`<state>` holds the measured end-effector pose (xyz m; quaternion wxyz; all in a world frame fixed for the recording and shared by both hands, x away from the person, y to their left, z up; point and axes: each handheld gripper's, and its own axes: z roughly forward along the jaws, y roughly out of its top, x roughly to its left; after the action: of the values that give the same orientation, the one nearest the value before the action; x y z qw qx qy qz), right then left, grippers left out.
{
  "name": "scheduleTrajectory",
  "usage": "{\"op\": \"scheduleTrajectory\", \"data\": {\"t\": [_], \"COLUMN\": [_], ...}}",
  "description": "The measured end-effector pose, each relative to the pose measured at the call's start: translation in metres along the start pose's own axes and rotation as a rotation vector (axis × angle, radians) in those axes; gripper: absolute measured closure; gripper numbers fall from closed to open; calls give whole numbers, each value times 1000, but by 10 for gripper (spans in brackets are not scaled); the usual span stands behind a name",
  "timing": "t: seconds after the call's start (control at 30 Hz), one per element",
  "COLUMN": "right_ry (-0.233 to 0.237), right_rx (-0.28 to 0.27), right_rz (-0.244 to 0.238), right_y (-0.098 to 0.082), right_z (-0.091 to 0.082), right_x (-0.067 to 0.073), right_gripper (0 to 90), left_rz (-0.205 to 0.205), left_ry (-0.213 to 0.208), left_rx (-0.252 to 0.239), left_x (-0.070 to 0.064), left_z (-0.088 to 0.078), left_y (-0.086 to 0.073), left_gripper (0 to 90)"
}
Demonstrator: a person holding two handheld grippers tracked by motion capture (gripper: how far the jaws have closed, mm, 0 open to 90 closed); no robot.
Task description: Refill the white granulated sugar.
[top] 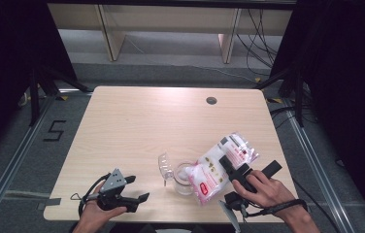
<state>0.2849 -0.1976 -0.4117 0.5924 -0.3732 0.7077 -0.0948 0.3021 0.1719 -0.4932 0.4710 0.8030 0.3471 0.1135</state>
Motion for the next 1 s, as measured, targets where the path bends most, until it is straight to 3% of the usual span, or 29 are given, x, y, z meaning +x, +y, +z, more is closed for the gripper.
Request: {"op": "scheduleTrajectory", "data": {"t": [0.4,0.43,0.5,0.6,0.63,1.0], "right_ry": [-1,-2,-4,0,-3,-12], "right_rx": [0,-8,-11,-8,-12,-17], "right_rz": [-4,-36,-48,-34,-52,-60], "right_y": [-2,-2,-2,-3,-3,-3], "right_z": [-1,0,0,0,0,0], "right_x": [1,-1,-2,0,-2,-4], "right_gripper": [735,735,736,737,737,741], "left_rz": [-13,-8,-9,-9,-8,-6], "left_ry": [-4,-6,-8,-5,-5,-2], "left_rx": [-16,-11,-7,-7,-7,-10], "left_x": [-1,-1,-1,-1,-1,0], "left_z": [2,1,1,1,1,1], "left_y": [0,0,0,0,0,0], "left_gripper": [199,199,199,199,198,198]}}
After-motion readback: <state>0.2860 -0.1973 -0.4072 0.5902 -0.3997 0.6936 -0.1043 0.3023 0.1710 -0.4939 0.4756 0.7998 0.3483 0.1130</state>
